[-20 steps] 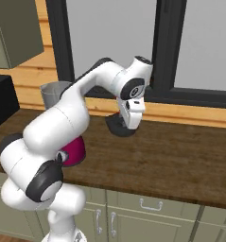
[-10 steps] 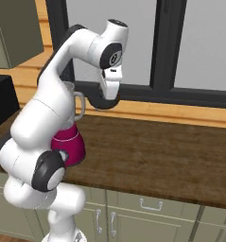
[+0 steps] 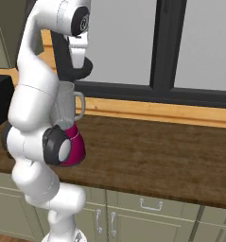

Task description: Close the lid blender by securely placing the lid on top.

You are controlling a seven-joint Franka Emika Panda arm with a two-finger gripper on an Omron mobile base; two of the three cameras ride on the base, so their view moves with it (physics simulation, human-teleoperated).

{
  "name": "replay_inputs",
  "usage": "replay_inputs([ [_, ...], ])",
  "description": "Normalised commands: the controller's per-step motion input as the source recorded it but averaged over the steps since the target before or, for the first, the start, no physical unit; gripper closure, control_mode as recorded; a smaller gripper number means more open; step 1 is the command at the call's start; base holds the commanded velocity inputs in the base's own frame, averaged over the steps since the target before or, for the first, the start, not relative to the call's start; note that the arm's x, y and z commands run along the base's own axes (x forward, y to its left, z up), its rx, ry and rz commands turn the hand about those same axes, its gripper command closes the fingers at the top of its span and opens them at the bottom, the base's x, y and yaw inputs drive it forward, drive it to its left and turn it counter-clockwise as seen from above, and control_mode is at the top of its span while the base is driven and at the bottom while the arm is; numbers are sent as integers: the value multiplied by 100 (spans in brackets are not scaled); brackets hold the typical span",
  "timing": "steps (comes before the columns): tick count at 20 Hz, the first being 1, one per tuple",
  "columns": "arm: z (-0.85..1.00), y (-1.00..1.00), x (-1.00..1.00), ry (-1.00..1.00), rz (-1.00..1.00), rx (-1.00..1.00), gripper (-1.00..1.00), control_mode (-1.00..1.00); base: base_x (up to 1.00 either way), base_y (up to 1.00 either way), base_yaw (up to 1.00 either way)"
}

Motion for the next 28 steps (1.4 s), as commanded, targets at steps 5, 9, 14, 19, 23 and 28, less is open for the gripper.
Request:
replay_inputs([
  [5, 3, 99, 27, 0, 2, -6, 100, -100, 0, 0, 0],
  [9, -7, 62, 3, 1, 2, -4, 100, -100, 0, 0, 0],
  [14, -44, 31, 1, 2, 1, -3, 100, -100, 0, 0, 0],
  [19, -34, -1, 22, 5, 4, -11, 100, -100, 0, 0, 0],
  [23, -34, -22, 21, 0, 6, -15, 100, -100, 0, 0, 0],
  [28, -37, -14, 14, 0, 7, -8, 100, -100, 0, 0, 0],
])
